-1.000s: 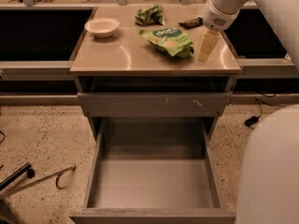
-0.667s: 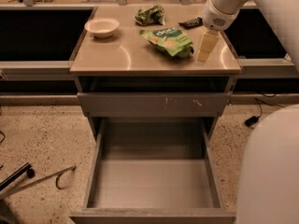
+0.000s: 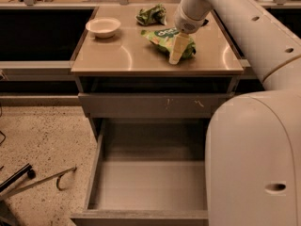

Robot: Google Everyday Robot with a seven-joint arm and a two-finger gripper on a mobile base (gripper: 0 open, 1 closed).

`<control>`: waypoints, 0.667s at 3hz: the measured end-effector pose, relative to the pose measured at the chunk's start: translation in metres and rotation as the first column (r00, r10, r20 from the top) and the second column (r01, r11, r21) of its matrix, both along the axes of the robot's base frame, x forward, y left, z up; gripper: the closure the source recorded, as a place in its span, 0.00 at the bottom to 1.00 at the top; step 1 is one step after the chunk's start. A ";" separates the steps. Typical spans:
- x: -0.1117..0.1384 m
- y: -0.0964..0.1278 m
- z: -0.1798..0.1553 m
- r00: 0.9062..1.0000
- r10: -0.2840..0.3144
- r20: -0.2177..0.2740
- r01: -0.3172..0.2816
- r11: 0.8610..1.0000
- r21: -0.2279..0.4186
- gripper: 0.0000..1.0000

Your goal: Place green rice chip bag into middle drawer

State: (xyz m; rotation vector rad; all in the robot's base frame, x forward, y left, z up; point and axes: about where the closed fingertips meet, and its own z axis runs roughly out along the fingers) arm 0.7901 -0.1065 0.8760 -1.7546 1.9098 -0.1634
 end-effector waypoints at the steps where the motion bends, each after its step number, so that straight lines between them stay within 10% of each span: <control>1: 0.020 0.022 -0.017 1.000 0.000 0.007 0.000 1.000 -0.007 0.00; 2: 0.022 0.025 -0.020 1.000 0.001 0.007 -0.001 1.000 -0.008 0.16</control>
Offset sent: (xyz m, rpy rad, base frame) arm 0.0179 0.0191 -0.0151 -0.0065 -0.0068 0.0006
